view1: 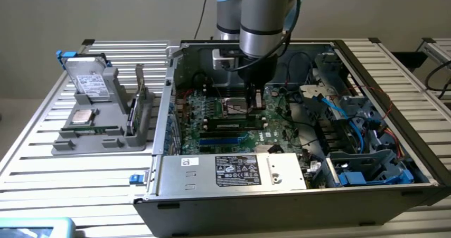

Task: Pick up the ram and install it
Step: 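Press down the ram until it locks into place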

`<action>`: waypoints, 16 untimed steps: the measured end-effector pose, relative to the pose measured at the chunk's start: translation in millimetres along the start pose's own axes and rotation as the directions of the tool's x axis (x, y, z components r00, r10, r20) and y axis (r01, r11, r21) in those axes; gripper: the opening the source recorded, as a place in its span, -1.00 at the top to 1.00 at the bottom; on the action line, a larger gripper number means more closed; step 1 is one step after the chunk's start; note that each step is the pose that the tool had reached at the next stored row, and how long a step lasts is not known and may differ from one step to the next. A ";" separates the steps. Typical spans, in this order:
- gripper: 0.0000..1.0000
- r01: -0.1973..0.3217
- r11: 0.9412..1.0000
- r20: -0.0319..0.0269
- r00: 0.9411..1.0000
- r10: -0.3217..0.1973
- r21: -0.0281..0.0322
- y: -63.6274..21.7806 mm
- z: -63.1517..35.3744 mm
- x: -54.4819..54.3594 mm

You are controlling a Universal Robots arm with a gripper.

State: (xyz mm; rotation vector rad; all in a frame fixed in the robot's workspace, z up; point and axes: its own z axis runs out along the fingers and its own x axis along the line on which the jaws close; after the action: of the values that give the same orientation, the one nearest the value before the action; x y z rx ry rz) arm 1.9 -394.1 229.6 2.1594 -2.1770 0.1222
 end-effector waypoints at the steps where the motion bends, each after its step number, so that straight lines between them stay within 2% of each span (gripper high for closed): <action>1: 0.79 0.000 1.000 0.000 1.000 0.000 0.000 0.0 0.4 0.0; 16: 0.79 0.000 1.000 -0.003 1.000 0.000 0.000 -0.1 3.4 -0.1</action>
State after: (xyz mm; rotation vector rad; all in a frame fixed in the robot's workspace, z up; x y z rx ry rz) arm 1.9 -394.4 226.2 2.1579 -2.1751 0.1255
